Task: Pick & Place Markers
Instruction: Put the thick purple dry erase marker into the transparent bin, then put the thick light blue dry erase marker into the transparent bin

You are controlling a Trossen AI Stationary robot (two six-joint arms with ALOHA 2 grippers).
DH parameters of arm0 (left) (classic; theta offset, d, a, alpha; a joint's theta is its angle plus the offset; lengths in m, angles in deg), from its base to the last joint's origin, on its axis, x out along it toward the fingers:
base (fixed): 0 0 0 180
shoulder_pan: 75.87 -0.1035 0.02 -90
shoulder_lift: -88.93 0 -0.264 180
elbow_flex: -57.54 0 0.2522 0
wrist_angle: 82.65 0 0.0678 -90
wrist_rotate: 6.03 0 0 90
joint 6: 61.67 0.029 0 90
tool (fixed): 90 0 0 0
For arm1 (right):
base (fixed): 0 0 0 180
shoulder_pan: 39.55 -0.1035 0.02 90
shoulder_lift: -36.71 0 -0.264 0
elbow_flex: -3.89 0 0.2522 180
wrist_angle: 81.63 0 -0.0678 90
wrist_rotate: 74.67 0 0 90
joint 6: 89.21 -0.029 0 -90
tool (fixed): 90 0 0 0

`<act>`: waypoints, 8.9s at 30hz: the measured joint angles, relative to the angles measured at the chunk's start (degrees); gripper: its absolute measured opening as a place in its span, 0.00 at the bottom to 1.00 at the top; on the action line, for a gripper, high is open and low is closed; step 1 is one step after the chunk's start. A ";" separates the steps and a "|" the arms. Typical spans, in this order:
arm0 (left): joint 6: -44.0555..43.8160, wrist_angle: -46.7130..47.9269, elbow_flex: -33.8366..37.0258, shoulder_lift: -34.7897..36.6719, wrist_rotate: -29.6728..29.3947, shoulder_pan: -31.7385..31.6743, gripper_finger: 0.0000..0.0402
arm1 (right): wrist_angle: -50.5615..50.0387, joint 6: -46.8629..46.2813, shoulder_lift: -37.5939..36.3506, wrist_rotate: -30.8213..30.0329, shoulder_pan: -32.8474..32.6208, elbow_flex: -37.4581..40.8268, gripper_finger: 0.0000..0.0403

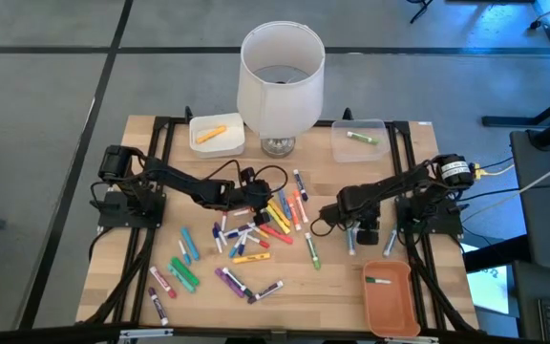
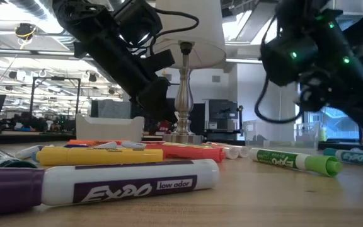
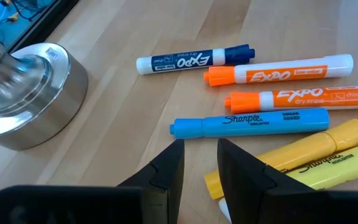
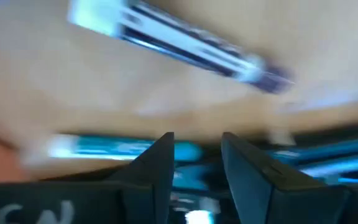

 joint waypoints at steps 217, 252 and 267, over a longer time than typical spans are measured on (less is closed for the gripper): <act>7.77 -5.62 -0.04 0.02 -0.89 -1.11 0.21 | 10.23 -7.92 -11.46 14.64 -18.53 18.33 0.40; 8.19 -6.21 -0.04 0.02 0.15 -1.51 0.22 | 6.59 -23.35 -11.40 20.77 -6.73 9.61 0.37; 8.20 -6.40 -0.04 0.02 0.05 -1.57 0.21 | 24.72 -20.86 -11.40 28.29 -6.22 22.72 0.21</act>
